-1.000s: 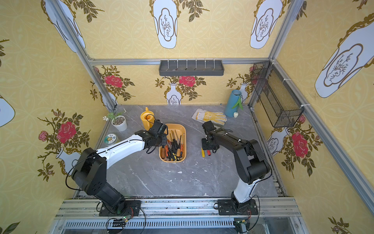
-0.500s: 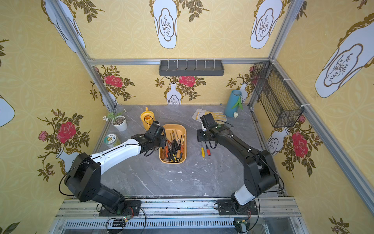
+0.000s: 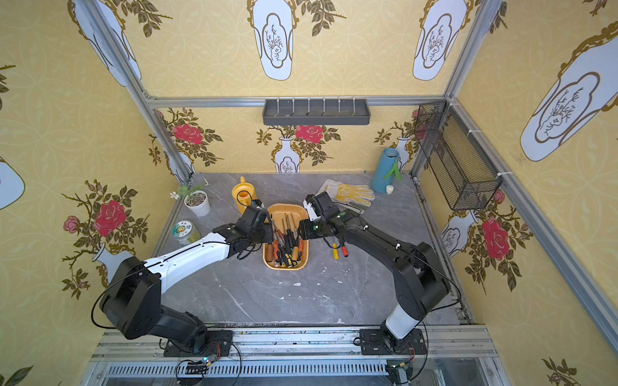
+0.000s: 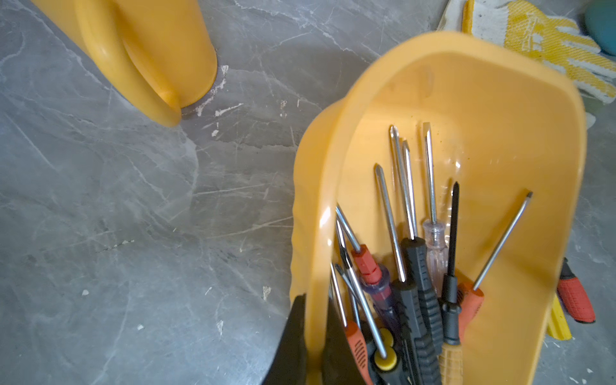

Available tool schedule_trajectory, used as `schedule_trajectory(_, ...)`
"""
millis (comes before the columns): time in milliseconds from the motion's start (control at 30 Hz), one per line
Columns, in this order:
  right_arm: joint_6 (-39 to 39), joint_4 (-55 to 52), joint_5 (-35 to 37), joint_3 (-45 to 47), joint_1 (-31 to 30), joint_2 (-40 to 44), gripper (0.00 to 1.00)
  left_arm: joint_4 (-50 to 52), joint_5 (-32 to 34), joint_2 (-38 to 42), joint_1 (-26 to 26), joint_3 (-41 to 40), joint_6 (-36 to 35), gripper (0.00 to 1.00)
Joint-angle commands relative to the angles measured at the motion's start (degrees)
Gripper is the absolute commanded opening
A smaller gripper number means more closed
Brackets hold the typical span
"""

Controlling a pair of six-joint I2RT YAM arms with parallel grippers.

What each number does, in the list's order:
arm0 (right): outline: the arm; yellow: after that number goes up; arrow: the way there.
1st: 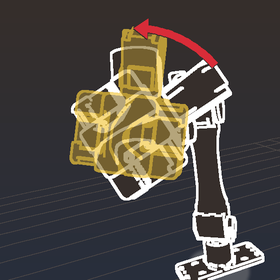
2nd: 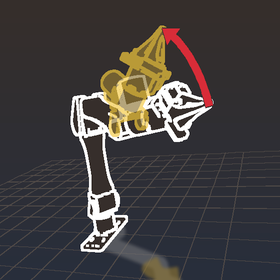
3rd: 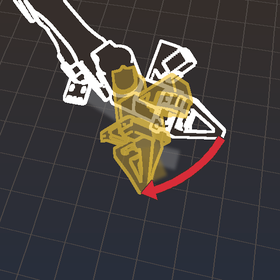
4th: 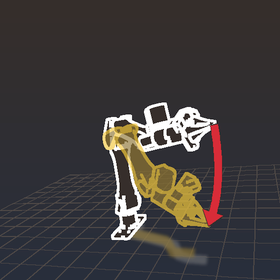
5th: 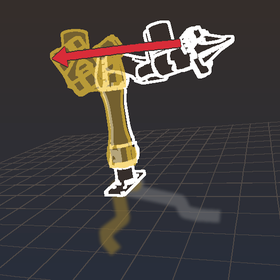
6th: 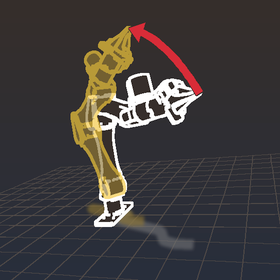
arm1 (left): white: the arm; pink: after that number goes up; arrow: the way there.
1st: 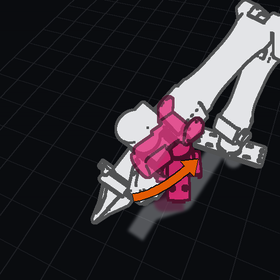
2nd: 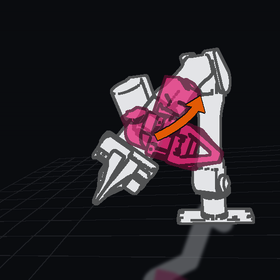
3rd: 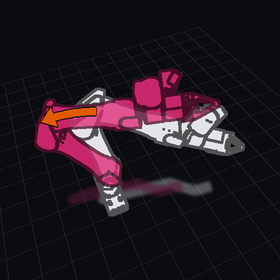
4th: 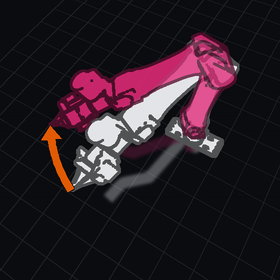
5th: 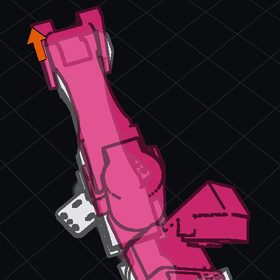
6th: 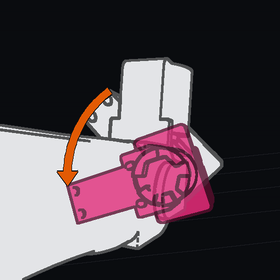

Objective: Take out the screwdriver from the storage box
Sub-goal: Pick up the screwdriver from the storage box.

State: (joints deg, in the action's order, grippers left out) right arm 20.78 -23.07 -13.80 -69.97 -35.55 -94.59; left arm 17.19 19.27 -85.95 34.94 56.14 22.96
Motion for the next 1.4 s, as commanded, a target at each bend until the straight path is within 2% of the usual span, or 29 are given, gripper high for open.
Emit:
schedule_trajectory(0, 0.9, 2.2, -1.8, -1.6, -2.5, -2.0, 0.55, -4.8, -0.6, 0.7, 0.0, -0.1, 1.2, 0.00)
schedule_trajectory(167, 1.5, 2.7, -2.5, -2.3, -6.4, -4.9, 0.54, -3.9, 0.1, 1.7, 0.0, -0.4, 1.2, 0.00)
schedule_trajectory(567, 0.9, 3.2, -2.1, -0.1, -10.7, -10.0, 0.52, -2.2, 1.6, -0.7, 0.0, 1.0, 0.5, 0.00)
schedule_trajectory(767, 3.0, 3.7, 1.6, -0.2, -12.4, -13.2, 0.51, -0.6, 1.8, -2.5, 0.0, 1.9, 1.5, 0.00)
schedule_trajectory(967, 3.8, 2.1, 3.4, -1.3, -13.5, -14.8, 0.44, 0.4, 2.9, -2.6, 0.0, 2.0, 1.6, 0.00)
schedule_trajectory(1367, 4.9, 5.2, 5.0, 0.7, -13.4, -9.5, 0.27, 0.8, 3.4, -3.0, 0.0, 2.3, 1.8, 0.00)
